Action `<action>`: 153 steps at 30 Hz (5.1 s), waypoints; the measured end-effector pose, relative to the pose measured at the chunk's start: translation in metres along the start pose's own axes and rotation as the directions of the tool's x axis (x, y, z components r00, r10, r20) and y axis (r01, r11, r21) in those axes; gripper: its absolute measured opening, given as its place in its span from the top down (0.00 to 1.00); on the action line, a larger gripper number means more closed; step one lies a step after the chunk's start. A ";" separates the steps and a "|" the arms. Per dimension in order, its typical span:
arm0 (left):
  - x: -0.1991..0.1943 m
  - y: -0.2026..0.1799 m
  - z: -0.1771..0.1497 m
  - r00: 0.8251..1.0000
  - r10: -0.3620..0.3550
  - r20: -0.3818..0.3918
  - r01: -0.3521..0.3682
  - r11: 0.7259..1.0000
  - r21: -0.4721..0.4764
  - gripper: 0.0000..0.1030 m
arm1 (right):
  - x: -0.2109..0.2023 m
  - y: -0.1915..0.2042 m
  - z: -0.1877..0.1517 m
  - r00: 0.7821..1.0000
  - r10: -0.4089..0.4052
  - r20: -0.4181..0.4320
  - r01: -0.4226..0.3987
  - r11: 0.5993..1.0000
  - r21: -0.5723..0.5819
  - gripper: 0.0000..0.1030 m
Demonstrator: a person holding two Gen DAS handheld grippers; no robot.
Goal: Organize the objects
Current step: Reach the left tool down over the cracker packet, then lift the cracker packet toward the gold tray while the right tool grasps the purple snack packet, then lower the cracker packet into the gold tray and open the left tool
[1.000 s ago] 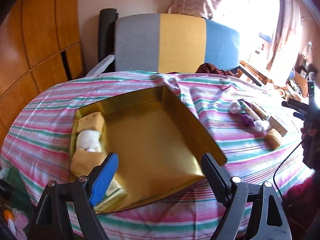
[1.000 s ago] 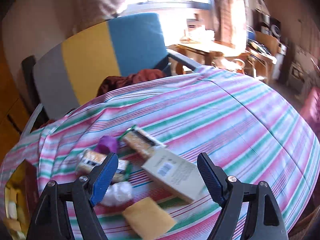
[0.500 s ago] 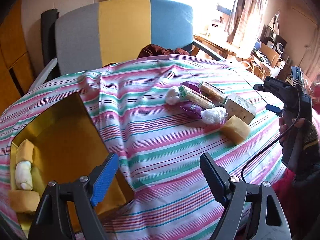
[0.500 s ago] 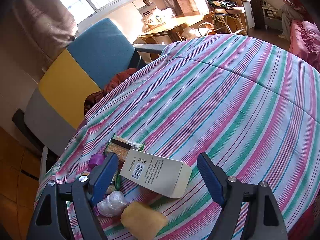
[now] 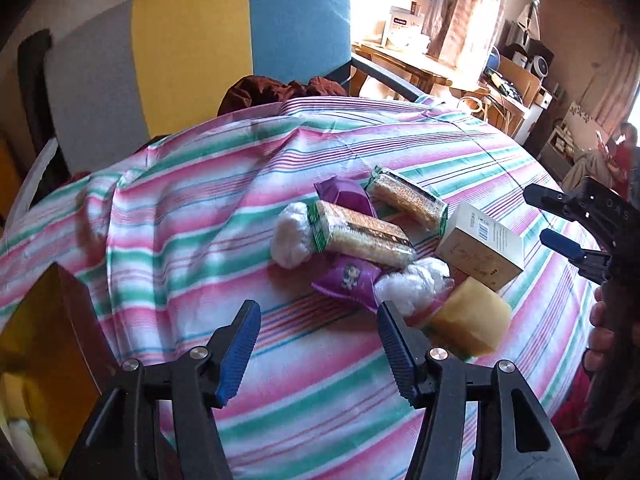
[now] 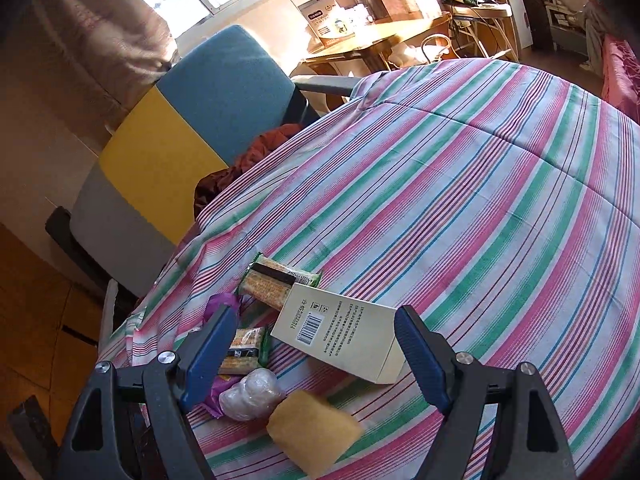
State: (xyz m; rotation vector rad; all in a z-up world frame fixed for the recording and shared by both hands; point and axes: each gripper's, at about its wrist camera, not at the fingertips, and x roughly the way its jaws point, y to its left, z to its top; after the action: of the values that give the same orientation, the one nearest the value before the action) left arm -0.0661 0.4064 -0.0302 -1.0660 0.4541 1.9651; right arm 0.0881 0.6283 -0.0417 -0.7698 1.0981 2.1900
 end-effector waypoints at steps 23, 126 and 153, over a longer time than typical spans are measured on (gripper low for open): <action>0.116 -0.046 0.053 0.970 -0.111 -0.216 0.192 0.893 0.407 0.15 | 0.015 -0.002 -0.003 0.993 0.075 -0.091 -0.072 0.997 0.042 0.20; -0.139 0.269 -0.163 0.965 0.258 0.051 -0.171 0.764 -0.623 0.62 | 0.068 0.122 -0.164 0.874 -0.272 -0.403 -0.153 0.633 -0.759 0.66; -0.067 0.242 -0.163 0.950 0.264 -0.166 -0.312 0.829 -0.465 0.71 | 0.075 0.136 -0.157 0.879 -0.266 -0.396 -0.159 0.621 -0.768 0.65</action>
State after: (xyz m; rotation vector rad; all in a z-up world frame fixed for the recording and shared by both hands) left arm -0.1579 0.1270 -0.0859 -1.4810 0.1712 2.3815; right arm -0.0204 0.4460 -0.1035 -1.7847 0.1840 2.4675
